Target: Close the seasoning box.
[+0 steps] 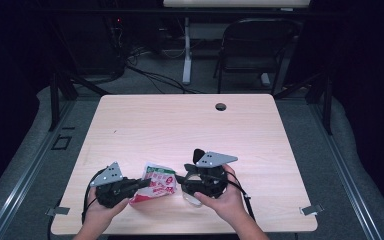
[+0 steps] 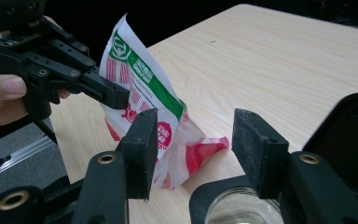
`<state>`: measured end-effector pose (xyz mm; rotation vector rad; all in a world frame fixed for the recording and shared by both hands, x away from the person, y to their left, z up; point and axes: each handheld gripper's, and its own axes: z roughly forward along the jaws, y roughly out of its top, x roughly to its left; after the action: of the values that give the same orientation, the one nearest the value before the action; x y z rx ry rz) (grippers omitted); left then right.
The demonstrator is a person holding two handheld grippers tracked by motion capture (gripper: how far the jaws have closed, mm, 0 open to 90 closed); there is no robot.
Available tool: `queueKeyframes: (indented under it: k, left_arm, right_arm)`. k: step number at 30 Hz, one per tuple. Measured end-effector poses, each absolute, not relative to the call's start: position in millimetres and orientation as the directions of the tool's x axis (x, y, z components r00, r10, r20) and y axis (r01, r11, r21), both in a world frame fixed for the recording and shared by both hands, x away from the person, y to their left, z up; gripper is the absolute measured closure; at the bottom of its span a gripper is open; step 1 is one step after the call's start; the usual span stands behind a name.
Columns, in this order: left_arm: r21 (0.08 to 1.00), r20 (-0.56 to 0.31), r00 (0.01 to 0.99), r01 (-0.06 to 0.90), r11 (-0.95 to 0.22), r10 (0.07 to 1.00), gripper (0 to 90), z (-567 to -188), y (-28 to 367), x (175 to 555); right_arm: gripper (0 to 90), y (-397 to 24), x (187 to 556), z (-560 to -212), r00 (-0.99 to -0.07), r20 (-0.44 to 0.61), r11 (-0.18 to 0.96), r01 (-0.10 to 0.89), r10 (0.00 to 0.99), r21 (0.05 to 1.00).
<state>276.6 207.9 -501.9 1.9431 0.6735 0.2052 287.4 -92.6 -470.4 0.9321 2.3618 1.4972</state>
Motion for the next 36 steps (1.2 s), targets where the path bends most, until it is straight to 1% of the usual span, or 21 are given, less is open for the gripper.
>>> queueKeyframes:
  k: [6,12,19,24,27,29,33,36]
  left_arm:
    - [0.873,-0.157,0.829,0.371,-0.317,0.536,90.0,-502,208,277]
    - [0.872,-0.153,0.832,0.367,-0.322,0.534,90.0,-502,208,277]
    - [0.876,-0.151,0.835,0.361,-0.319,0.529,90.0,-502,207,278]
    - [0.874,-0.154,0.836,0.364,-0.321,0.527,90.0,-502,207,277]
    - [0.873,-0.159,0.834,0.369,-0.319,0.529,90.0,-502,208,277]
    - [0.875,-0.164,0.833,0.37,-0.312,0.529,90.0,-502,209,278]
    - [0.874,-0.163,0.834,0.37,-0.315,0.528,90.0,-502,208,277]
    - [0.873,-0.154,0.838,0.364,-0.326,0.524,90.0,-502,208,277]
  right_arm:
    - [49.2,-81,290,-474,-0.798,0.178,0.306,0.412,0.576,0.858]
    - [44.7,-71,296,-476,-0.805,0.171,0.307,0.401,0.568,0.863]
    - [43.8,-57,300,-477,-0.835,0.13,0.364,0.366,0.534,0.857]
    - [44.0,-48,302,-480,-0.844,0.114,0.402,0.362,0.524,0.841]
    - [48.3,-44,303,-484,-0.847,0.102,0.435,0.368,0.522,0.822]
    - [53.1,-44,304,-485,-0.85,0.09,0.459,0.367,0.52,0.81]
    - [61.5,-45,305,-484,-0.855,0.092,0.482,0.373,0.511,0.793]
    - [68.3,-46,307,-485,-0.853,0.117,0.475,0.391,0.508,0.789]
